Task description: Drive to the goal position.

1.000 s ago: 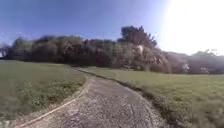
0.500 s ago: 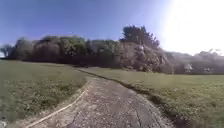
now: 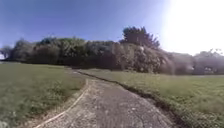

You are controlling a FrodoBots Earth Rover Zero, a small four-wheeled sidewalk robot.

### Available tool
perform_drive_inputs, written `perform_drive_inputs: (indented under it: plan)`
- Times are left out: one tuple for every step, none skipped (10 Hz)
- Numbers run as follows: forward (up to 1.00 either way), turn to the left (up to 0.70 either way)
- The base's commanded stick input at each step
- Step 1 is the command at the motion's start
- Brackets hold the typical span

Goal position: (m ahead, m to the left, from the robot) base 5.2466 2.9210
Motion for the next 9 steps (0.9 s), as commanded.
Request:
perform_drive_inputs:
  plan:
    - [0.50,0.00]
    - [0.50,0.00]
    - [0.50,0.00]
    - [0.50,0.00]
    - [0.50,0.00]
    - [0.50,0.00]
    - [0.50,0.00]
    - [0.50,0.00]
    - [0.50,0.00]
